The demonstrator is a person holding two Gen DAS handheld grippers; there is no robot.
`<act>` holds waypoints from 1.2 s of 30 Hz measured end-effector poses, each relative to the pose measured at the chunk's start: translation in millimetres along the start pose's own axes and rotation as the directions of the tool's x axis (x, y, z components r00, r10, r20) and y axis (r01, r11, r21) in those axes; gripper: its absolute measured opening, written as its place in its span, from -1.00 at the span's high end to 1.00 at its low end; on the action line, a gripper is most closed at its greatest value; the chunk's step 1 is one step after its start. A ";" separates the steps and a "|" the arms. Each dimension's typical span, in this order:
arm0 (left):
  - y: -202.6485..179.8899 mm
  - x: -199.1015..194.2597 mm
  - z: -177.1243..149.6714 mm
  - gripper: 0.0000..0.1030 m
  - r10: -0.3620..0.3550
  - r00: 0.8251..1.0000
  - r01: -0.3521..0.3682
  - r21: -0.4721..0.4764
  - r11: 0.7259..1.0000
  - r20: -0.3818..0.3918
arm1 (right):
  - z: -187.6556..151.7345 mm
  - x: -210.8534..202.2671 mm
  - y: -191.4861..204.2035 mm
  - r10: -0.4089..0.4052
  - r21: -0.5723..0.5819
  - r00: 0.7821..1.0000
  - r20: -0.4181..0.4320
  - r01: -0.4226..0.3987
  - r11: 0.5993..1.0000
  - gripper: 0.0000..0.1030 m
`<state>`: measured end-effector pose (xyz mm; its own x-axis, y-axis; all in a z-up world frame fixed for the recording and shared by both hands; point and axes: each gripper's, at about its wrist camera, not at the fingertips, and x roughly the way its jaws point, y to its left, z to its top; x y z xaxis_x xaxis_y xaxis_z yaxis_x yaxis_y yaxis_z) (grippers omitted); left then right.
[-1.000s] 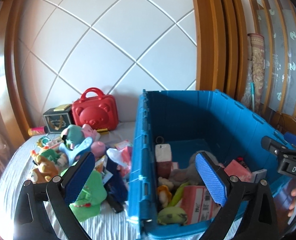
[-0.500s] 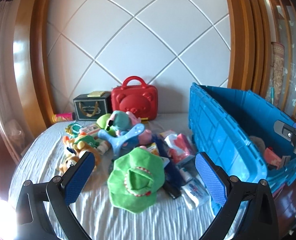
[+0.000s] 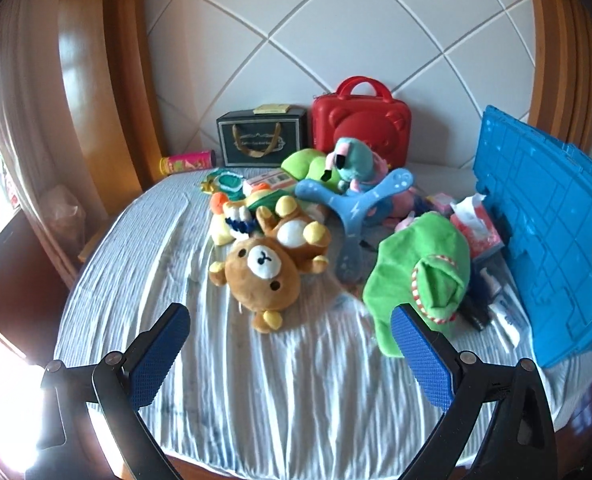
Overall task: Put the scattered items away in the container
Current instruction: 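Move both tools back over the pile of toys on the bed, then grasp the brown bear plush with the left tool while the right tool grasps the green plush hat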
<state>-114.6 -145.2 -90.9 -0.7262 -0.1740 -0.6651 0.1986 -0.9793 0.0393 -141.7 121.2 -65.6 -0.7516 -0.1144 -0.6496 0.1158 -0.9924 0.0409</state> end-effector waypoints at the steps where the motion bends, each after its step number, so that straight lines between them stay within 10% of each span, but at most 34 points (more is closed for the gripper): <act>1: 5.3 7.7 -1.9 -0.98 0.006 1.000 -0.006 -0.009 1.000 -0.016 | -1.8 9.7 3.7 0.001 -0.009 1.000 -0.022 -0.001 1.000 -1.00; 18: 38.5 114.6 10.6 -0.98 0.097 0.976 -0.102 -0.013 0.995 -0.197 | 0.4 151.8 46.1 0.061 -0.055 0.956 -0.287 -0.080 0.995 -1.00; 28: 27.3 174.1 45.1 -0.98 -0.003 0.976 0.033 0.134 0.990 -0.217 | -6.5 168.2 55.0 -0.025 0.057 0.945 -0.325 0.046 0.997 -1.00; 36: 0.1 220.8 70.6 -0.98 -0.082 0.964 0.163 0.316 0.935 -0.255 | -8.1 178.1 69.0 -0.097 0.164 0.936 -0.339 0.161 0.973 -1.00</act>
<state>-321.4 -191.0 -185.1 -0.5483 -0.0611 -0.8340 -0.1408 -0.9763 0.1642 -262.3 32.7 -184.6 -0.4948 0.0047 -0.8690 -0.1148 -0.9916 0.0600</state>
